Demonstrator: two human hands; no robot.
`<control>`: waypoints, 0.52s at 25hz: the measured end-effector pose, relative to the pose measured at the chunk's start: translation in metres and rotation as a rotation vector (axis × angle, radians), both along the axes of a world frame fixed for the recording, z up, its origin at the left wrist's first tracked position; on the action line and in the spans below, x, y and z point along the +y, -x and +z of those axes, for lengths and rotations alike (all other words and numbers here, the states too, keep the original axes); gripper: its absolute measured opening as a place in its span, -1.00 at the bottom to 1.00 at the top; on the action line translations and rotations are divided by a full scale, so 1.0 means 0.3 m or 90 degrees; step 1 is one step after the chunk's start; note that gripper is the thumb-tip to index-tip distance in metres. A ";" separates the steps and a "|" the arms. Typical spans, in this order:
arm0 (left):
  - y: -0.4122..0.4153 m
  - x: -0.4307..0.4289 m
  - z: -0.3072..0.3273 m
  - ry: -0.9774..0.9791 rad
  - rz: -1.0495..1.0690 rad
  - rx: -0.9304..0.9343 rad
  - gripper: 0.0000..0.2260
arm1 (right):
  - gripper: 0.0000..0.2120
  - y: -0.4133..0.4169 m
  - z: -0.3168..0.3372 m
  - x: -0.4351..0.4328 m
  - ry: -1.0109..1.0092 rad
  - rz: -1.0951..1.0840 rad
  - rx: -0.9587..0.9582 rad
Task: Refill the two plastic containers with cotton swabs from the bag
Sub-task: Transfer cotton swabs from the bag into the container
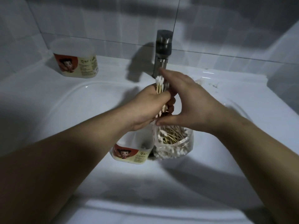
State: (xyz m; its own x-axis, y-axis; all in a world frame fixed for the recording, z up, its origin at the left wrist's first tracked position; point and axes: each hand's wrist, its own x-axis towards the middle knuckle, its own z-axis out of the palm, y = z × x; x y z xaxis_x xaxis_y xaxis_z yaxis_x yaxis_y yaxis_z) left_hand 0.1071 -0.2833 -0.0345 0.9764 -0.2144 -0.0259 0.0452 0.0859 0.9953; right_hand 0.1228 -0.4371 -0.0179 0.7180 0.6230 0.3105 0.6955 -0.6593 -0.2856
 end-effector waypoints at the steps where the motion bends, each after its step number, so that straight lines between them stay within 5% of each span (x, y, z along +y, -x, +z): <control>1: 0.001 0.001 -0.002 -0.010 -0.005 0.006 -0.85 | 0.04 -0.001 0.000 0.001 -0.009 -0.004 -0.011; 3: 0.005 -0.001 0.001 -0.015 -0.004 0.018 -0.84 | -0.05 0.005 0.006 0.001 -0.029 -0.011 -0.026; 7: 0.006 -0.006 0.005 0.036 0.007 0.014 -0.87 | 0.10 0.011 0.002 0.008 -0.023 0.036 0.013; 13: 0.010 -0.005 0.006 0.022 -0.007 0.039 -0.88 | -0.13 0.007 -0.002 0.013 -0.033 -0.002 -0.044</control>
State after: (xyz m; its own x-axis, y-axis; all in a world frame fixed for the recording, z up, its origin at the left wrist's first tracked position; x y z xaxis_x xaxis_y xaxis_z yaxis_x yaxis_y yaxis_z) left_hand 0.1041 -0.2847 -0.0327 0.9708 -0.2273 -0.0773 0.1066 0.1199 0.9870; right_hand 0.1206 -0.4330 -0.0184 0.6953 0.6028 0.3914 0.7130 -0.6470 -0.2701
